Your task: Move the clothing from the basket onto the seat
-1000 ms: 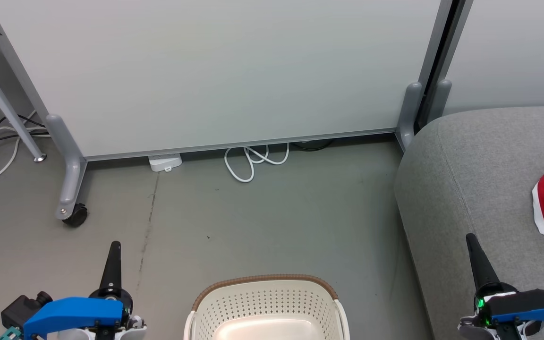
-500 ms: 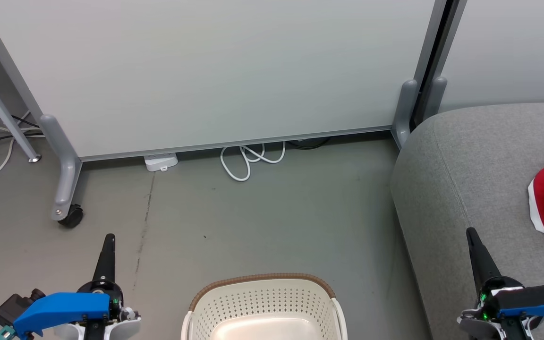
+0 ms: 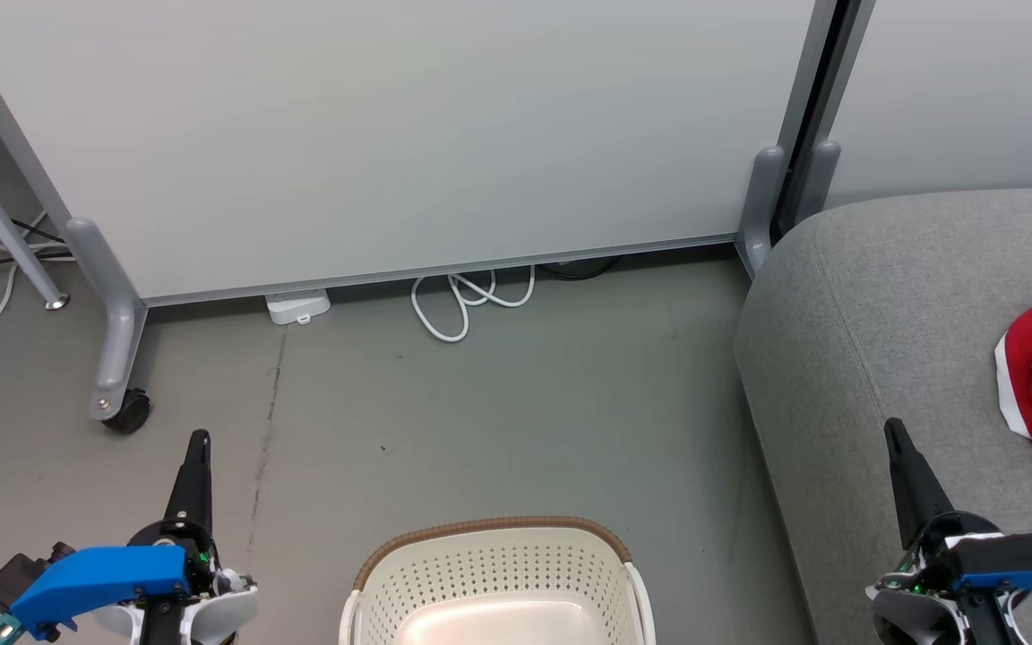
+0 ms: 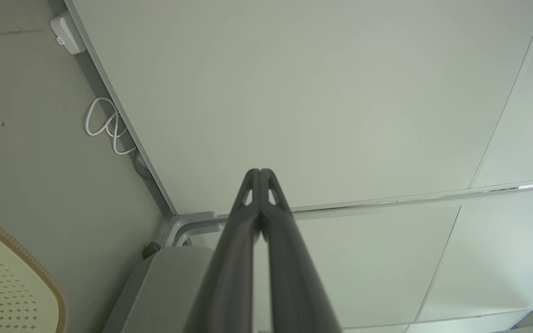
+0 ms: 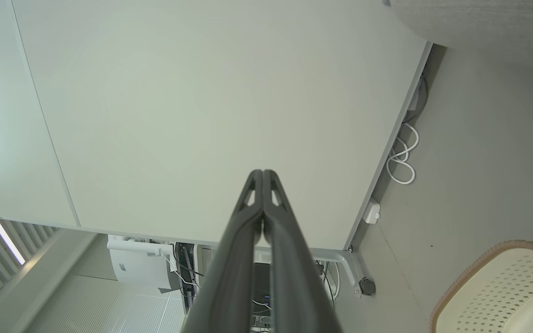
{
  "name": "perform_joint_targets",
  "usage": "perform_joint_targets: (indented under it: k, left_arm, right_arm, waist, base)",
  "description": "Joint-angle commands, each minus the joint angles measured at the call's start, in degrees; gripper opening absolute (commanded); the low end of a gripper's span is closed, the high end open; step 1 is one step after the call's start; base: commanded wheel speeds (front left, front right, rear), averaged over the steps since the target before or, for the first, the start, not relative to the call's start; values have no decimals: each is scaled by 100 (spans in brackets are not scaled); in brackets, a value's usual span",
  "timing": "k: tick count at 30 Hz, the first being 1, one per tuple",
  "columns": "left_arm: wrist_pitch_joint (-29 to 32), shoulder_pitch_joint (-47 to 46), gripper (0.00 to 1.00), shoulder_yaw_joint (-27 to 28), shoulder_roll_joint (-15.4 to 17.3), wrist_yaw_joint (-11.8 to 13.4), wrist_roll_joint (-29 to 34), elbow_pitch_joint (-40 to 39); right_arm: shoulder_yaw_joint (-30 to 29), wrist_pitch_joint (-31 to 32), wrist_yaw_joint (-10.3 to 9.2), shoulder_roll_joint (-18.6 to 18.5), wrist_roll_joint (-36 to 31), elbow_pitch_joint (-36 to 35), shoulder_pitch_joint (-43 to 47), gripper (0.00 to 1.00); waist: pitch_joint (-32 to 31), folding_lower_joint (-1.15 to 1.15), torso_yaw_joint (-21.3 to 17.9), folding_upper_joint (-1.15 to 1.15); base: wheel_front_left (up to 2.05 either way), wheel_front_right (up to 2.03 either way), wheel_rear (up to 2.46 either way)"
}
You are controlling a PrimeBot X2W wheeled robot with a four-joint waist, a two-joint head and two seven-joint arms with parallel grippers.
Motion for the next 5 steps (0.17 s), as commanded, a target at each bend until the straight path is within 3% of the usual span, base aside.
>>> perform_joint_targets:
  k: [1,5]
  left_arm:
    - [49,-108,0,45,7,-9,-119,-42]
    - [90,-130,0,79,-1,-9,-269,-60]
  right_arm:
    - [-11,25,6,-36,148,-26,-86,0]
    - [-13,68,6,-37,303,-27,-117,0]
  waist:
    - [4,0,-8,0]
    - [11,0,-25,0]
  base:
    - [0,0,0]
    - [0,0,0]
